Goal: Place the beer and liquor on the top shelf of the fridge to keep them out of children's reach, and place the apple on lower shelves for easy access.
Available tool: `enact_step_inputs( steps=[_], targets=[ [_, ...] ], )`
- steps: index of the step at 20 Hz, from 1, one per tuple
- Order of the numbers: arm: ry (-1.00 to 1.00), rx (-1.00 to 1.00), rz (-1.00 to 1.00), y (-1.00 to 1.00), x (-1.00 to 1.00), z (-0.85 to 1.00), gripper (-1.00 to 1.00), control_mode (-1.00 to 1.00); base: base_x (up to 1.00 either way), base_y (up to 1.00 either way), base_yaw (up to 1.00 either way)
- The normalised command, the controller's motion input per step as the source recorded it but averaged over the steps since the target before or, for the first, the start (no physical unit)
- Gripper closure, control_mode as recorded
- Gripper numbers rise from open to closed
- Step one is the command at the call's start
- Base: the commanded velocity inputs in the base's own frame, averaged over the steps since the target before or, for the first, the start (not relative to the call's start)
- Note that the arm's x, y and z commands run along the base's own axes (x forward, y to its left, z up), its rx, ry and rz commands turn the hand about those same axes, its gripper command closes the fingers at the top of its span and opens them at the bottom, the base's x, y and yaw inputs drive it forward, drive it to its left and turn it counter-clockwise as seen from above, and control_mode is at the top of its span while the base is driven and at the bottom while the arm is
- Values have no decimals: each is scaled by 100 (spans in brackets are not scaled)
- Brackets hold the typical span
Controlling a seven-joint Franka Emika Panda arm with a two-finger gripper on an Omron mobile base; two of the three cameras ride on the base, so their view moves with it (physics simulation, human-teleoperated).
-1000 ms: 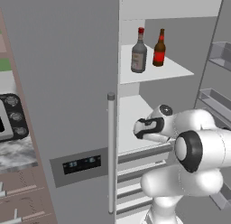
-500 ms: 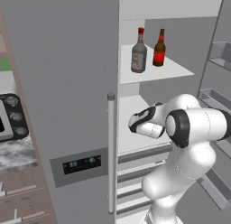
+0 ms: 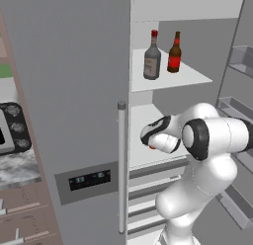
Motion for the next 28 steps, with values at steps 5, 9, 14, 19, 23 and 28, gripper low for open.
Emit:
enact_step_inputs(
  steps=[5, 9, 14, 19, 23, 28],
  targets=[
    [0, 0, 0, 0, -2, 55, -100, -100, 0, 0, 0],
    [2, -2, 0, 0, -15, 67, -100, -100, 0, 0, 0],
    [11, -7, 0, 7, -37, 75, -100, -100, 0, 0, 0],
    [7, -8, 0, 20, -29, 98, -100, -100, 0, 0, 0],
    [10, -8, 0, 4, -53, 84, -100, -100, 0, 0, 0],
    [11, -7, 3, 0, -83, 32, -100, -100, 0, 0, 0]
  ],
)
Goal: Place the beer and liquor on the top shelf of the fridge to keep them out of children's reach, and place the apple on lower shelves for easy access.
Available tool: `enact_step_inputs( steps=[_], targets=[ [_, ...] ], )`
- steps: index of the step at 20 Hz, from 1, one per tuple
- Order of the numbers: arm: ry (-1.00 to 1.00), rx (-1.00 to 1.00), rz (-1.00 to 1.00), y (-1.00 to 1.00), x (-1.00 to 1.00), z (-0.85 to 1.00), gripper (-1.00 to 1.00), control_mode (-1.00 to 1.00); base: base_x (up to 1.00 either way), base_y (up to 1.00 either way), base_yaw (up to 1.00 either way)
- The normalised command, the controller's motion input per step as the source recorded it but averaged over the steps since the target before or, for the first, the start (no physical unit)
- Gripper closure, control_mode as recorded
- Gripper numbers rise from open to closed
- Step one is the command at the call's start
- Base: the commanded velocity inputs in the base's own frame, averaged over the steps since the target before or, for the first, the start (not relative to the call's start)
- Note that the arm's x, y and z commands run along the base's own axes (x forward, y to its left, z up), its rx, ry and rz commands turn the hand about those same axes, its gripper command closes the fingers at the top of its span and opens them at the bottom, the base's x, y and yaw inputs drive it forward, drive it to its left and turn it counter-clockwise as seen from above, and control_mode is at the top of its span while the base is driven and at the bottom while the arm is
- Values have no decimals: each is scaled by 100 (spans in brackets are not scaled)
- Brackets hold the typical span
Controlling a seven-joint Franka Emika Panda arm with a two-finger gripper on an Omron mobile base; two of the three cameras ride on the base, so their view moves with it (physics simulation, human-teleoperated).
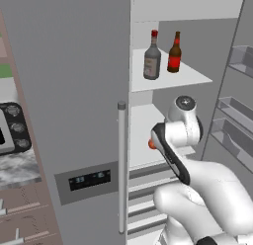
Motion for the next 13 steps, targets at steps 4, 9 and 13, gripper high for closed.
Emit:
enact_step_inputs(
  steps=[4, 9, 13],
  targets=[
    [3, -4, 5, 0, -98, 22, -100, -100, 0, 0, 0],
    [-1, 0, 8, 0, -100, 34, -100, -100, 0, 0, 0],
    [0, -1, 6, 34, -83, 88, -100, -100, 0, 0, 0]
  ],
)
